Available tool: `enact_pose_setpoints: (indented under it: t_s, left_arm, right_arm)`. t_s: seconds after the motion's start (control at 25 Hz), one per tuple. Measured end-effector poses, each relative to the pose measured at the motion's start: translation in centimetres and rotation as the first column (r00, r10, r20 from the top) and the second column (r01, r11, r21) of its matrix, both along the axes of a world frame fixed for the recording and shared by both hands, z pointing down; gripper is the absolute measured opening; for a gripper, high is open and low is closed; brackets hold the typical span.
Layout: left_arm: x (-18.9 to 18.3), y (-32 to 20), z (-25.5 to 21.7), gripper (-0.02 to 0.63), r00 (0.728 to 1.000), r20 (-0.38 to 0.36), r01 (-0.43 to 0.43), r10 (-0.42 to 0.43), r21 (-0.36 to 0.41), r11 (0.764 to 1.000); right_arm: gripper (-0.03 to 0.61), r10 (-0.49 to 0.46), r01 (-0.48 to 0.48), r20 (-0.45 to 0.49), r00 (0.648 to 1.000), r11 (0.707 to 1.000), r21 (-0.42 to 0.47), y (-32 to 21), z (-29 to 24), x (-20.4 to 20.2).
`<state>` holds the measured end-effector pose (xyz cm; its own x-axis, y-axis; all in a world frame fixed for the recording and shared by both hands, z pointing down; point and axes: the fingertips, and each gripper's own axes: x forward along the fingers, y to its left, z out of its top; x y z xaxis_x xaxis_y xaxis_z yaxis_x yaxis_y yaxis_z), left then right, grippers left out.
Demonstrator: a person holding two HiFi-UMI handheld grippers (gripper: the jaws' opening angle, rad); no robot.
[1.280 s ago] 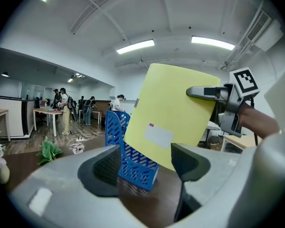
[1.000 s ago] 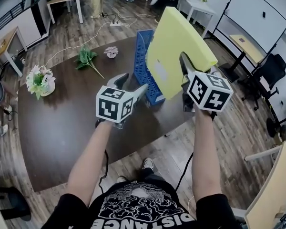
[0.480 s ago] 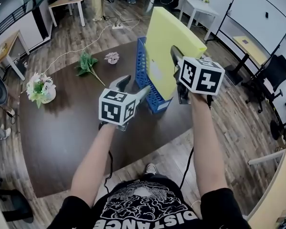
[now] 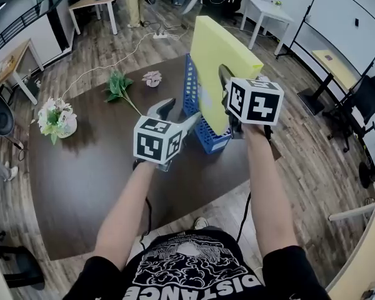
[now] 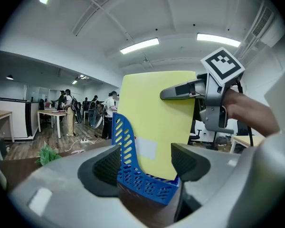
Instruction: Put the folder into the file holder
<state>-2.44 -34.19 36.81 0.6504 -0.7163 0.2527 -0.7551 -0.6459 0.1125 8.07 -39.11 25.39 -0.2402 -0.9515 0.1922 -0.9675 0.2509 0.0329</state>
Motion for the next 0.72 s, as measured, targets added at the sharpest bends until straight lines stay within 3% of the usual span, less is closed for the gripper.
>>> enact_pose_setpoints:
  t_s: [0.72]
  left_arm:
    - [0.0, 0.1, 0.8, 0.345, 1.000, 0.012, 0.005, -0.004, -0.014, 1.000]
  right_arm:
    - [0.207, -0.007, 0.005, -0.035, 0.999, 0.998, -0.063, -0.2, 5.9, -0.6]
